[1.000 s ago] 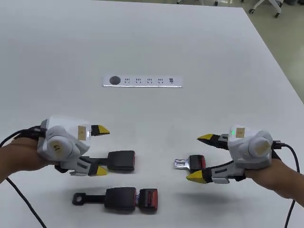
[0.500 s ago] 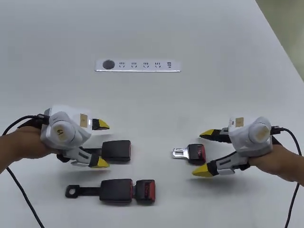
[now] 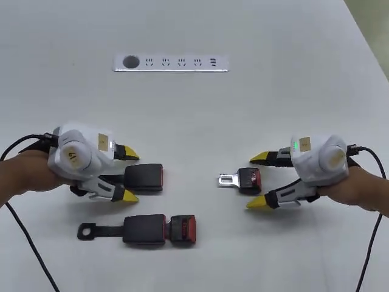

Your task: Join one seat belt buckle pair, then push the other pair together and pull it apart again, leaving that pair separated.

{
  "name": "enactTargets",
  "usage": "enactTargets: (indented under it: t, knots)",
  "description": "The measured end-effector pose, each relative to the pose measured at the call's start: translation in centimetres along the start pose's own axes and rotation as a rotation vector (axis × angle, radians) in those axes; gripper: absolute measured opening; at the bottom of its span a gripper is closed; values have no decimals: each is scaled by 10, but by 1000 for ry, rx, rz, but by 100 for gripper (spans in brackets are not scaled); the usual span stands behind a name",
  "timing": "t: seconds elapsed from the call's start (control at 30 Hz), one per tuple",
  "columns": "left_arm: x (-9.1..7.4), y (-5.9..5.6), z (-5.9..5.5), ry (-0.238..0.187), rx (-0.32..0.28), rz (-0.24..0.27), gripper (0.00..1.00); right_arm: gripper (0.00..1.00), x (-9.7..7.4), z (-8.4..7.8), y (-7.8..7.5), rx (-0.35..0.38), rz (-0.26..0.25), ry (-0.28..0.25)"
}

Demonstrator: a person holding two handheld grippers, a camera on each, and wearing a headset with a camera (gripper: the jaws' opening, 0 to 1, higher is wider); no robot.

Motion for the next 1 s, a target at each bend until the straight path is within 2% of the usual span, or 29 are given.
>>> enactTargets:
  t: [0.1, 0.17, 0.2, 0.23, 0.3, 0.33, 0.37, 0.47, 0.5, 0.73, 0.83, 1.0]
  knots:
    - [2, 2, 2, 6, 13, -8, 51, 53, 1, 3, -3, 21, -16, -9]
    - [4, 2, 2, 5, 8, -6, 42, 49, 1, 5, -4, 16, -33, -2]
    - [4, -1, 4, 0, 26, -33, 37, 49, 1, 6, -4, 20, -32, -6]
    - [5, -2, 6, -5, 39, -33, 34, 49, 2, 7, -3, 23, -27, -11]
    - [3, -2, 7, -5, 37, -30, 34, 45, 4, 9, -3, -35, -38, 26]
    - [1, -2, 8, -2, 35, -27, 34, 39, 6, 11, -1, -21, -23, 16]
    - [1, -2, 8, -2, 30, -26, 34, 35, 5, 11, -1, -21, -30, 27]
    - [-2, -3, 7, -10, 23, -28, 34, 34, -1, 7, -2, -14, -23, 31]
    - [-2, -2, 7, -7, 23, -31, 33, 34, -2, 7, -1, -35, -19, 46]
    - [-3, -2, 10, 13, 37, -46, 33, 33, -3, 8, -2, -8, -7, 66]
    - [-4, -3, 10, 12, 32, -43, 33, 33, 2, 12, -5, -11, -16, 70]
    - [-4, -1, 10, 18, 37, -46, 33, 33, 15, 20, -6, -19, 1, 47]
Point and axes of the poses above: the centre of the closed fingertips' face, and the gripper's own axes: x roughly forward along the fingers, y roughly to its left, z roughly out of its top, the point moved 6 cm from there along -x, roughly backward along the fingers, and after that the axes turned 11 degrees about z, right-handed, at the moved point
